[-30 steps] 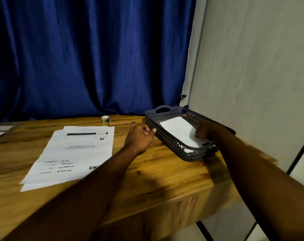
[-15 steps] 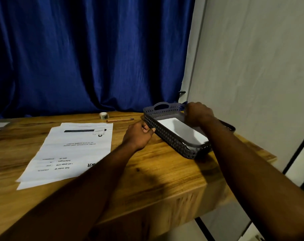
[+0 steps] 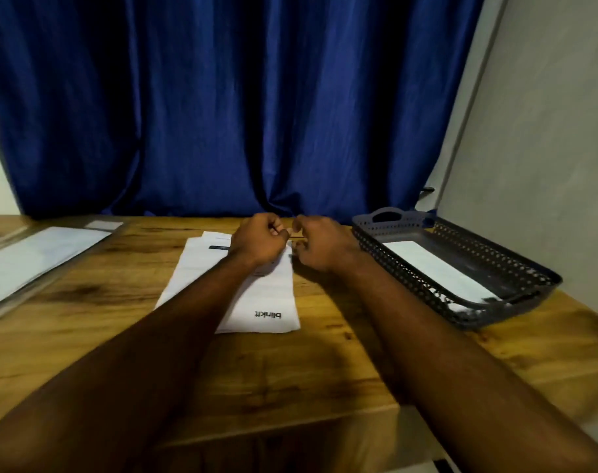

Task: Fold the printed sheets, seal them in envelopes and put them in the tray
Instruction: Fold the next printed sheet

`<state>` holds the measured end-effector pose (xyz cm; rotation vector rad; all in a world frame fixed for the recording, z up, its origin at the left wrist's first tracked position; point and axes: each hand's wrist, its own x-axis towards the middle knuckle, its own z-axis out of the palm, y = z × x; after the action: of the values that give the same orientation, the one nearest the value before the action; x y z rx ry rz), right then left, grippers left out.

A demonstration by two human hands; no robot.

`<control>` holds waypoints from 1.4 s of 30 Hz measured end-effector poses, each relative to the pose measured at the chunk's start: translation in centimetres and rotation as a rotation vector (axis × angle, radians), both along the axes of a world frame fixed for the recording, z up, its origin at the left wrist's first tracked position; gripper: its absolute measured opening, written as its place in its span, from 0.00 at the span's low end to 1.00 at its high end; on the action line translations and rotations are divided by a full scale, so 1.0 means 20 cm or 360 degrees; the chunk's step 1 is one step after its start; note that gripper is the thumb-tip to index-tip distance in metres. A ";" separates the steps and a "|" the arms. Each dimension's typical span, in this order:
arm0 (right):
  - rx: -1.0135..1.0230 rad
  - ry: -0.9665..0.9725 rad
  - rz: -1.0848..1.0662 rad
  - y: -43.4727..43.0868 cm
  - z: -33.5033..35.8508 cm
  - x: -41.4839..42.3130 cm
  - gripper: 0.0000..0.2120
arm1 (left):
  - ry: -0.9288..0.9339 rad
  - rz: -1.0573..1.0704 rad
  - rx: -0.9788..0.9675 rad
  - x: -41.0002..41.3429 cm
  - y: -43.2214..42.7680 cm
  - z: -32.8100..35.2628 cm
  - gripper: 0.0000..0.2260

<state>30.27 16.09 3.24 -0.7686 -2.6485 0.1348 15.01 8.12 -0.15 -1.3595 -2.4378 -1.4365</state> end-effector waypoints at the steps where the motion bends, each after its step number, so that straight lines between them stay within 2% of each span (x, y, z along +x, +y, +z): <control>1: -0.0033 -0.0052 0.0036 -0.02 -0.05 -0.06 0.23 | 0.0003 0.0042 -0.0026 -0.07 -0.05 0.00 0.09; 4: -0.0237 -0.0191 0.0024 -0.05 -0.16 -0.22 0.31 | -0.0018 0.0156 -0.0090 -0.27 -0.19 -0.04 0.11; 9: -0.0269 -0.0278 0.0024 -0.06 -0.29 -0.38 0.30 | -0.0232 0.0273 0.0031 -0.48 -0.37 -0.08 0.11; 14: -0.0271 -0.0250 0.0144 -0.04 -0.33 -0.49 0.29 | -0.0249 0.0318 -0.0105 -0.62 -0.45 -0.17 0.25; 18: -0.0218 -0.0199 0.0221 -0.01 -0.35 -0.48 0.28 | -0.0127 0.0395 -0.0439 -0.67 -0.42 -0.21 0.35; 23: -0.0200 -0.0168 0.0200 -0.02 -0.36 -0.49 0.29 | 0.0055 0.0405 -0.0574 -0.63 -0.40 -0.19 0.41; 27: -0.0197 -0.0144 0.0180 -0.01 -0.36 -0.49 0.32 | 0.0021 0.0397 -0.0527 -0.64 -0.39 -0.20 0.41; 30: -0.0198 -0.0124 0.0172 0.00 -0.36 -0.49 0.33 | -0.0037 0.0354 -0.0316 -0.70 -0.39 -0.25 0.40; 33: -0.0205 -0.0108 0.0164 0.00 -0.37 -0.50 0.34 | -0.0086 0.0330 -0.0205 -0.74 -0.39 -0.26 0.45; 35: -0.0207 -0.0105 0.0162 0.00 -0.37 -0.50 0.33 | -0.0053 0.0336 -0.0294 -0.73 -0.38 -0.24 0.46; 38: -0.0206 -0.0091 0.0168 0.00 -0.38 -0.50 0.33 | 0.0038 0.0365 -0.0526 -0.68 -0.39 -0.21 0.42; 40: -0.0209 -0.0092 0.0165 0.00 -0.38 -0.49 0.33 | 0.0068 0.0358 -0.0530 -0.66 -0.39 -0.21 0.40; 42: -0.0209 -0.0092 0.0168 0.00 -0.38 -0.49 0.33 | 0.0011 0.0344 -0.0399 -0.69 -0.39 -0.24 0.41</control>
<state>20.43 16.01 -4.37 -0.6828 -2.7578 0.3218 1.23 0.37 -4.91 -1.0860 -2.7337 -1.1089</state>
